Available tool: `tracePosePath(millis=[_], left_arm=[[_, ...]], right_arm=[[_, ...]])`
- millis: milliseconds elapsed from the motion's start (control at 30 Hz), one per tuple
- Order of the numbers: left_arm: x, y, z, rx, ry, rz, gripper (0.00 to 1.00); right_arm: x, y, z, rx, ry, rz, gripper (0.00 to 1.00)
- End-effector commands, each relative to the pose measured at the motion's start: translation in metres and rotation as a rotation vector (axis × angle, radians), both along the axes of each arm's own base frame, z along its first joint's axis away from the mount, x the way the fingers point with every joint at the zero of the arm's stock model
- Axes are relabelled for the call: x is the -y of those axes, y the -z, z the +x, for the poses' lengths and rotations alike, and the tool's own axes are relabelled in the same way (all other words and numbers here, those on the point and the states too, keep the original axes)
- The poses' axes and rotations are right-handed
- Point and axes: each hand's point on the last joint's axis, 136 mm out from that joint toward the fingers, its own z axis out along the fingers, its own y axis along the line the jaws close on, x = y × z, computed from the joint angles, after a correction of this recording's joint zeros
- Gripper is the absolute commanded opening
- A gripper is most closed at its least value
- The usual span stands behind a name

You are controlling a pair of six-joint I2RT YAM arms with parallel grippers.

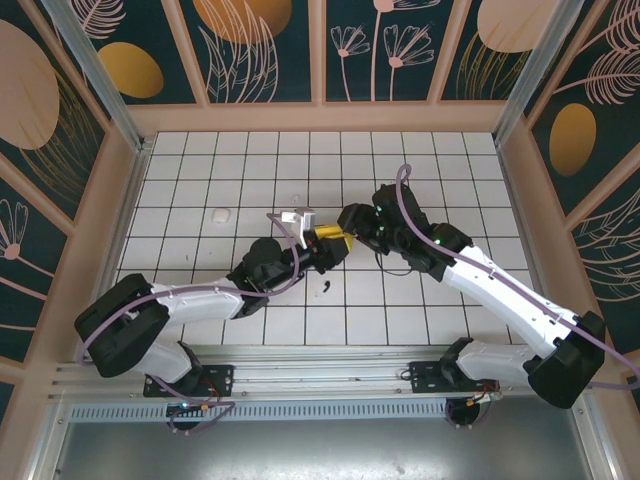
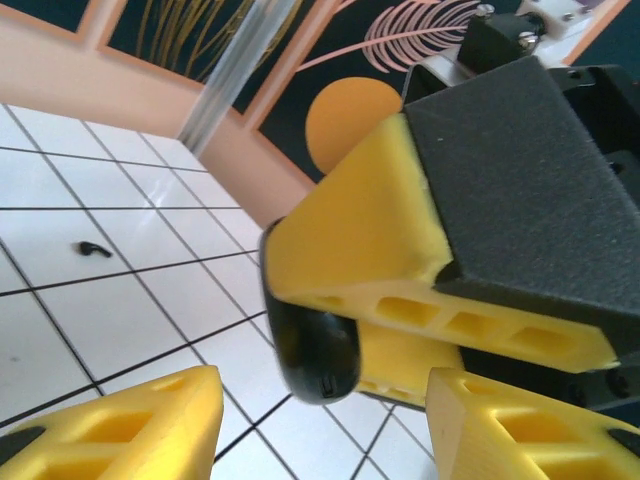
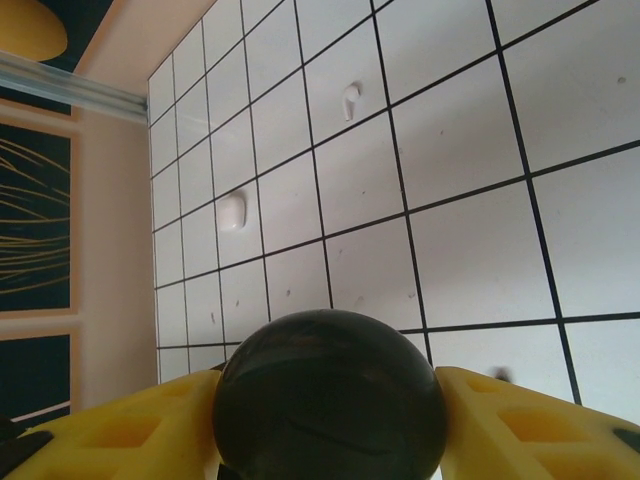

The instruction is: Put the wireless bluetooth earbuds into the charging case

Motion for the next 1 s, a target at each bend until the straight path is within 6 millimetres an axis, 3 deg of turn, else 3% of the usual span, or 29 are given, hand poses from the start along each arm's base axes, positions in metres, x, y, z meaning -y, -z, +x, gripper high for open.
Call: tracePosePath(millis=[0,467,667,800,967], left_arm=[[0.007,-0.024,-0.006,0.031,0.058,-0.093,0.54],[0.012,-0.029,0.002,0.028,0.068,-0.123,0.14],[0.007,-0.035,0.006,0.025,0.049,-0.135,0.08],[0.003,-0.033,0.008,0.006,0.041,-0.142,0.07],[-0.013,-0.033,0.013,-0.035,0.021,-0.189,0.06]], right_arm=[[-0.001,-0.013,-0.001,0.022,-0.008,0.052,0.55],[-0.001,-0.013,-0.003,0.019,-0.028,0.067,0.58],[-0.003,-0.018,-0.002,0.044,-0.049,0.08,0.63],[-0.004,-0.026,-0.001,0.066,-0.061,0.093,0.75],[0.012,-0.06,0.002,0.174,-0.047,0.108,0.81]])
